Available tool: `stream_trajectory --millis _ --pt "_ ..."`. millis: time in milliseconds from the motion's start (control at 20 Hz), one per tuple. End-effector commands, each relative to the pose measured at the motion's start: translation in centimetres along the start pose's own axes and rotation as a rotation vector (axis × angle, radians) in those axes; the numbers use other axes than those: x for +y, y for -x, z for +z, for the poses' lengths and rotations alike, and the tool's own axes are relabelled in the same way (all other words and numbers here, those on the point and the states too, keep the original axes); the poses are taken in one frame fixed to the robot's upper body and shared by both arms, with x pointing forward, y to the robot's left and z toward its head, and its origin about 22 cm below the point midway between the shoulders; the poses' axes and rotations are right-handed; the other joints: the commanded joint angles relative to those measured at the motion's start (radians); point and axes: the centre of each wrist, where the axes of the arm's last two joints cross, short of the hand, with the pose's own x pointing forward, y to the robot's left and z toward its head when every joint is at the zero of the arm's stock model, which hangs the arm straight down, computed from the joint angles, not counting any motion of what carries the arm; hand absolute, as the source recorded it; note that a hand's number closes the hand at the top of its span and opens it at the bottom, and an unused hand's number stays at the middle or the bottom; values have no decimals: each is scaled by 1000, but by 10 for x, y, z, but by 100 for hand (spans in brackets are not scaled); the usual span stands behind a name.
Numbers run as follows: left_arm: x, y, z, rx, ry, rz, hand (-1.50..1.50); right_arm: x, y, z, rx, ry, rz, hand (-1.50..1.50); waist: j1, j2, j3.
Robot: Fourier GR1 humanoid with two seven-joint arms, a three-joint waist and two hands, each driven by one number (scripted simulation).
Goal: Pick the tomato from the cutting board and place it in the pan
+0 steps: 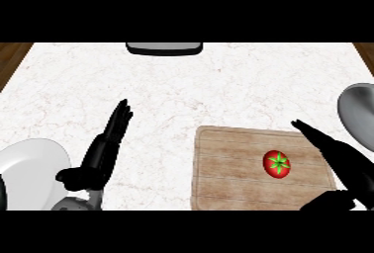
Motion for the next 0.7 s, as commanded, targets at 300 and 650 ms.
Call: stream_trajectory --millis 300,650 --pt "17 -2 -5 9 -16 0 0 16 -26 -24 62 -64 26 -150 -15 -3 1" --pt "17 -10 5 12 -22 -1 0 33 12 -31 64 -30 -6 -150 -15 -3 1"
